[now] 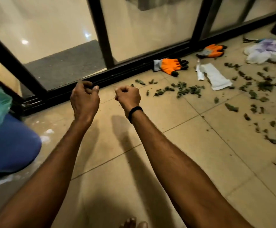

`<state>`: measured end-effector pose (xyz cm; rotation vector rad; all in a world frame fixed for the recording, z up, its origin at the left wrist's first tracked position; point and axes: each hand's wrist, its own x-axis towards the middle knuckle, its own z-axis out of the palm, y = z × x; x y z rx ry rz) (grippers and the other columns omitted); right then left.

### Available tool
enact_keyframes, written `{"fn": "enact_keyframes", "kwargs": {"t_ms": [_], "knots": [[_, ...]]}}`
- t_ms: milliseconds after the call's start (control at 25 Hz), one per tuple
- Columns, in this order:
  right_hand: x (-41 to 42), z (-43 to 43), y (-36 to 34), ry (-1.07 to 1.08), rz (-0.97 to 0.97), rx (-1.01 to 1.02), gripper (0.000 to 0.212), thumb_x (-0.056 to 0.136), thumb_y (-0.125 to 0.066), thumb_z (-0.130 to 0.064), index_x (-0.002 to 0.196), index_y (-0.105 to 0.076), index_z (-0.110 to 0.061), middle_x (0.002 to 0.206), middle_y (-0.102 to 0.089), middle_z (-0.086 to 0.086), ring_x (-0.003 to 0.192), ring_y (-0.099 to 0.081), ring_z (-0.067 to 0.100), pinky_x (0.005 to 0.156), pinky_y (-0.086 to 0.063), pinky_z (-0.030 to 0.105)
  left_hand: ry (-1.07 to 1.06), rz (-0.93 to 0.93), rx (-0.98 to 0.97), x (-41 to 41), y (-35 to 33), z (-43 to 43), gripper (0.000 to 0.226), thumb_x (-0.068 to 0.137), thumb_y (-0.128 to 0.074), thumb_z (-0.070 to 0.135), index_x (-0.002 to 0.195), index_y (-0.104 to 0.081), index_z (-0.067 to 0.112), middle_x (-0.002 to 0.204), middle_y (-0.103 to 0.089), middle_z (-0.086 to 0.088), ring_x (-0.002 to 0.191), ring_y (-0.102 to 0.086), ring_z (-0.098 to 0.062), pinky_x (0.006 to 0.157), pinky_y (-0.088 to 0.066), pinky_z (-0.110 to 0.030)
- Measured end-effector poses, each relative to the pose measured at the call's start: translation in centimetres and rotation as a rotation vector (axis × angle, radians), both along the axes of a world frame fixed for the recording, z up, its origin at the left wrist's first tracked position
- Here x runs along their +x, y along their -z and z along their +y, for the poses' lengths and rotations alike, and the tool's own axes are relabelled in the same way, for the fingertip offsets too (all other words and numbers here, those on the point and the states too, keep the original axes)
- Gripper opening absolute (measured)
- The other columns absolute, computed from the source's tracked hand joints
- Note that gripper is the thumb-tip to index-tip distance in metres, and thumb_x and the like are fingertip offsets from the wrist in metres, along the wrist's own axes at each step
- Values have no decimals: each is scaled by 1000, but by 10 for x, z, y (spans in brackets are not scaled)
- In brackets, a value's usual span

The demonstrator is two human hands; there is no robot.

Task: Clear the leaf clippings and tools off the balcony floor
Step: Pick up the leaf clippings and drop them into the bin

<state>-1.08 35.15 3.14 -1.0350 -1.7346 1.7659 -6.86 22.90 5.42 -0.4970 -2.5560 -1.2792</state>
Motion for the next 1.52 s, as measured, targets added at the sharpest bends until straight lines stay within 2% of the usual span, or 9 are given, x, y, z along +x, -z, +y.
{"fn": "enact_keyframes", "kwargs": {"t_ms": [120, 320, 440, 520, 720, 920, 1120, 1280, 1520], "knots": [[72, 69, 24, 199, -96, 27, 9, 88, -67, -17, 88, -74, -12, 88, -74, 3, 86, -71, 20, 85, -58, 38, 204, -58, -48, 39, 34, 64, 25, 90, -62, 38, 109, -61, 20, 84, -67, 2, 86, -65, -22, 81, -52, -41], [199, 137, 70, 517, -392, 92, 26, 92, -66, -14, 117, -70, -6, 117, -70, 8, 110, -63, 21, 94, -46, 22, 475, -142, -149, 106, 80, 142, 27, 93, -63, 36, 112, -62, 17, 84, -67, 2, 93, -63, -25, 82, -51, -42], [256, 162, 96, 668, -453, 87, 30, 93, -63, -6, 122, -66, -1, 119, -68, 11, 106, -64, 20, 71, -38, -5, 593, -198, -186, 136, 100, 174, 26, 93, -64, 34, 111, -62, 15, 82, -66, 2, 94, -63, -28, 81, -51, -43], [273, 170, 108, 669, -489, 121, 28, 93, -62, -6, 121, -66, -1, 119, -68, 11, 99, -63, 14, 65, -30, -10, 643, -242, -198, 150, 112, 189, 25, 93, -64, 33, 111, -62, 15, 83, -66, 1, 93, -62, -27, 79, -50, -42], [275, 179, 130, 551, -552, 293, 16, 89, -68, -9, 103, -72, -3, 100, -64, 6, 80, -59, -3, 66, -37, 0, 720, -299, -199, 163, 137, 219, 24, 94, -64, 32, 111, -62, 16, 83, -68, 2, 92, -63, -24, 79, -50, -42], [259, 195, 147, 445, -674, 514, 8, 93, -62, -15, 89, -68, -15, 96, -56, 1, 97, -50, 18, 76, -33, 15, 687, -335, -150, 161, 151, 236, 24, 94, -63, 34, 111, -62, 18, 85, -66, 4, 88, -63, -21, 79, -52, -43], [233, 223, 142, 420, -642, 544, 8, 95, -55, -12, 94, -63, -14, 97, -60, 3, 91, -54, 17, 77, -45, 24, 673, -346, -100, 145, 164, 237, 22, 93, -62, 37, 109, -61, 22, 82, -65, 6, 83, -64, -20, 77, -54, -44], [211, 231, 138, 244, -726, 659, 17, 94, -54, -6, 100, -70, -9, 100, -59, 8, 88, -53, 17, 70, -34, 5, 634, -355, -77, 126, 163, 230, 21, 93, -63, 36, 110, -61, 23, 83, -64, 5, 82, -63, -19, 76, -54, -44], [169, 228, 140, 197, -860, 701, 27, 94, -43, 1, 102, -69, -3, 108, -56, 15, 99, -56, 28, 84, -47, 30, 485, -292, -121, 85, 157, 217, 25, 94, -62, 31, 114, -61, 18, 94, -63, 0, 94, -60, -21, 81, -50, -39]]}}
